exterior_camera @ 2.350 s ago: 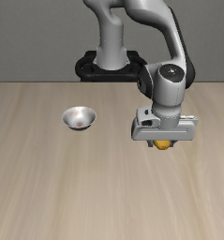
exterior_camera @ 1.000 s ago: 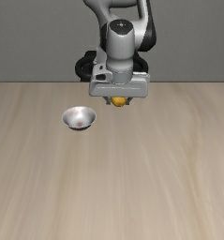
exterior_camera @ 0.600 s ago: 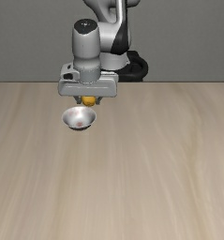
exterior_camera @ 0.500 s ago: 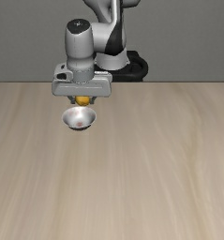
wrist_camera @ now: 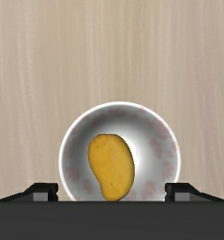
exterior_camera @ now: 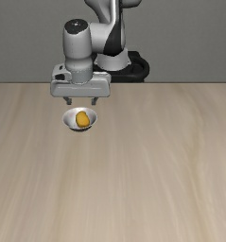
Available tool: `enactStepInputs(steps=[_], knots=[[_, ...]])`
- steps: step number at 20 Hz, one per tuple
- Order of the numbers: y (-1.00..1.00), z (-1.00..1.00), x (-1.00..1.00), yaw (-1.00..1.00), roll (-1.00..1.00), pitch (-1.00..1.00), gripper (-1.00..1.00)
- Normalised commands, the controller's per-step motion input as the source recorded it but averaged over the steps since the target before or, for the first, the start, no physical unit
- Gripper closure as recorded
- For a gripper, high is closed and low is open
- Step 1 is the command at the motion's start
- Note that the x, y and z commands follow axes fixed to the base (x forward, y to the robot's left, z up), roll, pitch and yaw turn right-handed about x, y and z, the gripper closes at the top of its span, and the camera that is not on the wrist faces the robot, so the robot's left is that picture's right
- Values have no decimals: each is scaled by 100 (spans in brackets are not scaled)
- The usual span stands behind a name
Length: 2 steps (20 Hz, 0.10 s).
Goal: Pick the mango on the table and place it on the bowl
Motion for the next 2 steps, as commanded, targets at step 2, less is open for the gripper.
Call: enactStepInputs(steps=[2], knots=[[0,0,0,0,0,0,-100]])
